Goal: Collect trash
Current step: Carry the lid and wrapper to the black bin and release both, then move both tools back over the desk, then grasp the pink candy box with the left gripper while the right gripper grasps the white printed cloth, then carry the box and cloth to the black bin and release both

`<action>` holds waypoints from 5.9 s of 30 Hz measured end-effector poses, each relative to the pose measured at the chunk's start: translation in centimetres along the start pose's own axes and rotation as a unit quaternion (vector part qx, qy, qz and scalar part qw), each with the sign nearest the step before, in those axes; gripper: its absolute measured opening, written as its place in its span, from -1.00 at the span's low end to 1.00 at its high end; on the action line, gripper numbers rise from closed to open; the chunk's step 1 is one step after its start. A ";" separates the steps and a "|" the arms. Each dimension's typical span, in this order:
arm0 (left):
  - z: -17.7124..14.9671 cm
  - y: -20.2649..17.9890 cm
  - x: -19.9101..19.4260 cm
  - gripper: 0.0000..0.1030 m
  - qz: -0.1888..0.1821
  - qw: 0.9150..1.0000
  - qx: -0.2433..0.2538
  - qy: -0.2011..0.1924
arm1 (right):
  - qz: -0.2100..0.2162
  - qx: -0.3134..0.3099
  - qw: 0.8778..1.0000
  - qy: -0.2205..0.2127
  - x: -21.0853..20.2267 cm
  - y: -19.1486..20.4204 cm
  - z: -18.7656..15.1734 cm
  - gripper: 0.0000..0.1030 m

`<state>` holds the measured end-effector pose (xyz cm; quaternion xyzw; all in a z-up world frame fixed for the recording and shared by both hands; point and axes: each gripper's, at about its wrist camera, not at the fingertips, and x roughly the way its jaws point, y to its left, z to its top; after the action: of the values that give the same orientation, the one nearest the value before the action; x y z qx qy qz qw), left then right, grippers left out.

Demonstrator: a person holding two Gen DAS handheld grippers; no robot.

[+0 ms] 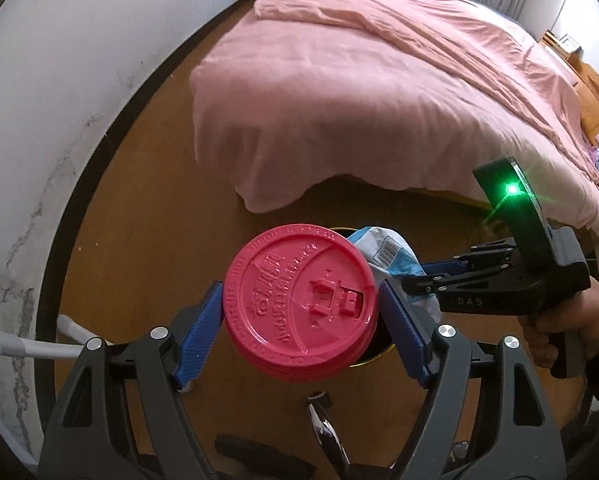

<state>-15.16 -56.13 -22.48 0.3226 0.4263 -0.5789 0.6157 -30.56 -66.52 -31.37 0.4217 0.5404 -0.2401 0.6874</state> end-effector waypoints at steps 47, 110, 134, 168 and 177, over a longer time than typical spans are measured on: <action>-4.1 8.0 -22.2 0.81 0.102 0.980 -0.111 -0.133 | 0.068 -0.183 0.960 -0.202 -19.9 21.4 0.5 0.38; -44.1 31.7 -45.4 -0.18 0.369 0.778 -0.500 -0.091 | 0.125 -0.513 0.841 -0.116 -13.1 60.6 -14.1 -0.52; -6.0 12.1 -26.1 -0.18 0.129 0.958 -0.173 -0.186 | 0.025 -0.176 0.961 -0.211 -17.7 21.9 1.5 -0.52; 1.0 -0.1 3.6 -0.18 -0.019 0.998 -0.046 0.030 | 0.008 0.005 1.000 -0.003 1.1 -1.3 0.5 -0.05; 2.0 -2.5 4.2 -0.18 -0.046 0.998 -0.022 0.038 | 0.019 0.036 0.998 -0.051 -3.0 -3.0 0.8 0.08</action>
<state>-17.51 -60.04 -25.20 0.3108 0.4767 -0.5840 0.5788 -33.40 -69.14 -29.45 0.4437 0.4878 -0.2678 0.7024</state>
